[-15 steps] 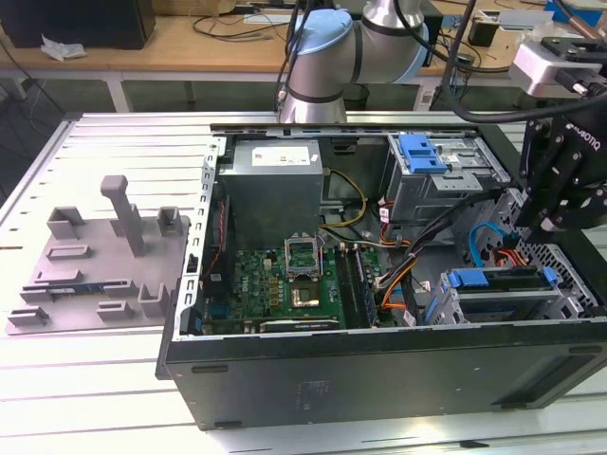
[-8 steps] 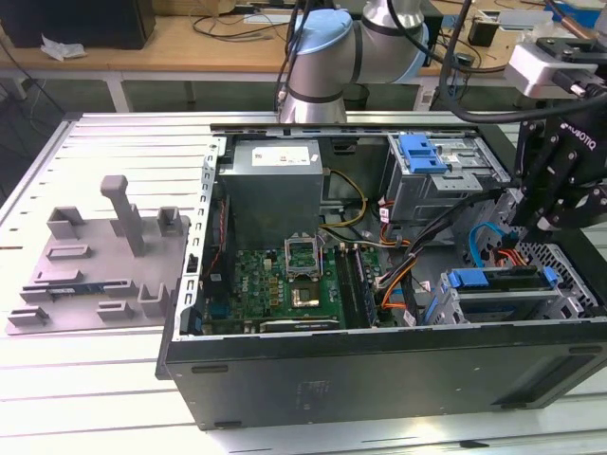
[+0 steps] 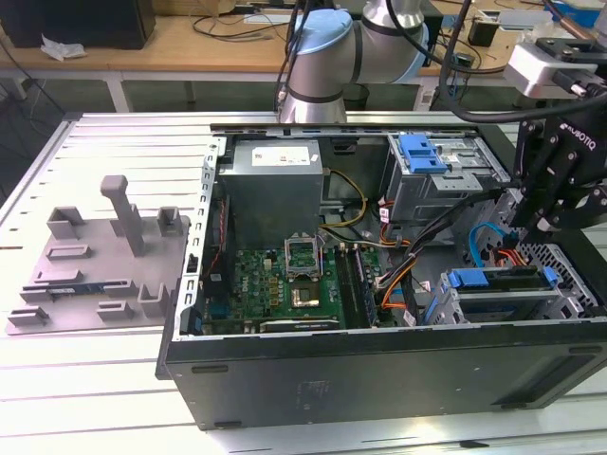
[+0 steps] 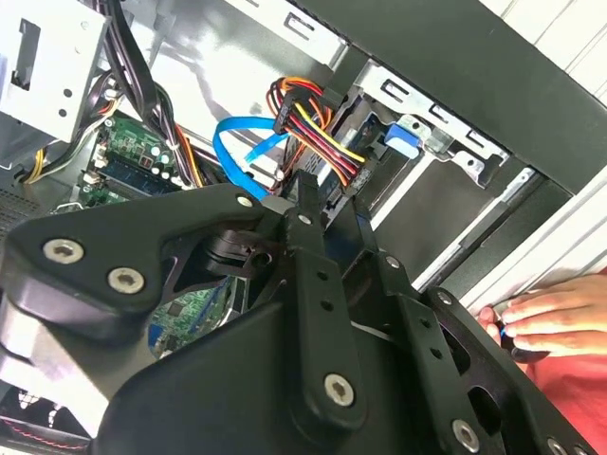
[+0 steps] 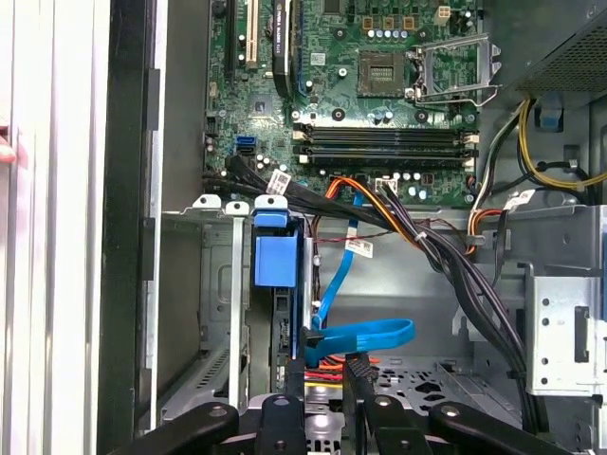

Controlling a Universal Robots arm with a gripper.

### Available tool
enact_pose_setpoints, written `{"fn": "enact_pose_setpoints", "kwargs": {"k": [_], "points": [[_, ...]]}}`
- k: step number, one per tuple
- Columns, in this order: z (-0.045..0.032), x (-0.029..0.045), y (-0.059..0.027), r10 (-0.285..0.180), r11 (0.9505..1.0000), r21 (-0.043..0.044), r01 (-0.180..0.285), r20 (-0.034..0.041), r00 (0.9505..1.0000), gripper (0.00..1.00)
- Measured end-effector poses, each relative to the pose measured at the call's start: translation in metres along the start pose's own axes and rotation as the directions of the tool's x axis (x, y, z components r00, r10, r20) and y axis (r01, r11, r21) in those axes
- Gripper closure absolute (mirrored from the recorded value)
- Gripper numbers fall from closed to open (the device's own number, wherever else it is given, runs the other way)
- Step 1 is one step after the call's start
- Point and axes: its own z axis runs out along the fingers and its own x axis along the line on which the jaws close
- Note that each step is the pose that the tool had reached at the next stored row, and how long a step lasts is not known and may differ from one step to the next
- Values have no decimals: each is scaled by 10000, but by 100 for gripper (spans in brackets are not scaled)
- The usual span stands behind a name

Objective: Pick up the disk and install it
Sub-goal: 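Insert the second disk wire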

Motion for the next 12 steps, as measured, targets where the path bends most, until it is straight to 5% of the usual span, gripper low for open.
{"fn": "enact_pose_setpoints", "kwargs": {"k": [8, 12], "points": [[-1, 14, -59, -18, 9999, -101, 17, -6, 10000, 70], [16, 16, 22, -17, 9999, -101, 17, -7, 10000, 70]]}}
